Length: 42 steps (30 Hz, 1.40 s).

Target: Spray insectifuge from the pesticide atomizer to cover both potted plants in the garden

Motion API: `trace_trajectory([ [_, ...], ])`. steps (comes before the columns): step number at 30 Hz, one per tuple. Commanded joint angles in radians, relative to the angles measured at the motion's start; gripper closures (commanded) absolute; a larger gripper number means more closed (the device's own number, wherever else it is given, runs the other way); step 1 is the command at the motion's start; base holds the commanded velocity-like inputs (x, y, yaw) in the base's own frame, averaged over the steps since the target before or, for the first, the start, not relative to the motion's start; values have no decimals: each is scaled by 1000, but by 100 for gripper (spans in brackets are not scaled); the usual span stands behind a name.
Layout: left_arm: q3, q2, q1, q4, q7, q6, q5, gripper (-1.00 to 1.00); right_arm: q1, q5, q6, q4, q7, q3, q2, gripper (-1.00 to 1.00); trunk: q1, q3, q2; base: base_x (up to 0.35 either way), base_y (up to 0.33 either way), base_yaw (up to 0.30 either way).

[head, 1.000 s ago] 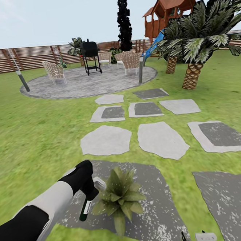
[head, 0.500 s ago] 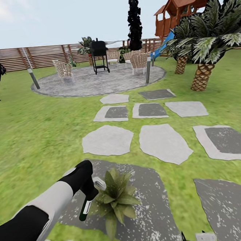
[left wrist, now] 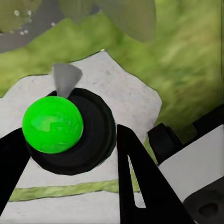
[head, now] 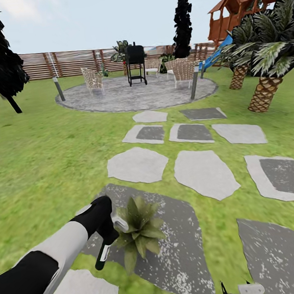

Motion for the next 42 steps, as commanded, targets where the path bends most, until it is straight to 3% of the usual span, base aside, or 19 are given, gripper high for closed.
trace_trajectory([
  [1, -2, 1, 0, -2, -11, 6, -7, 100, 0, 6, -2, 1, -6, 0, 0, -100, -1, -1, -1, -196, -141, 7],
  [9, 3, 5, 14, 9, -9, 6, -7, 100, 0, 6, -2, 1, -6, 0, 0, -100, -1, -1, -1, -28, -20, 98],
  [14, 5, 68, 18, 17, -13, 5, 6, 100, 0, 6, -2, 1, -6, 0, 0, -100, -1, -1, -1, 0, 0, 269],
  [16, 4, 61, 18, 30, -14, 5, 40, 100, 0, 6, -2, 1, -6, 0, 0, -100, -1, -1, -1, 0, 0, 201],
  [18, 2, 44, 29, 65, -13, 3, 100, 100, 0, 6, -2, 1, -6, 0, 0, -100, -1, -1, -1, 0, 0, 80],
  [20, -1, 35, 59, 77, -12, 1, 115, 100, 0, 6, -2, 1, -6, 0, 0, -100, -1, -1, -1, 0, 0, 18],
  [26, -1, 10, 90, 79, -9, 2, 114, 100, 0, 6, -1, 1, -6, 0, 0, -100, -1, -1, -1, 0, -3, 3],
  [33, -4, 10, 92, 80, -4, 2, 110, 100, 0, 6, -2, 1, -6, 0, 0, -100, -1, -1, -1, 0, -222, 21],
  [42, -12, 12, 92, 81, 17, 2, 108, 100, 0, 6, -2, 1, -6, 0, 0, -100, -1, -1, -1, 36, -268, 261],
])
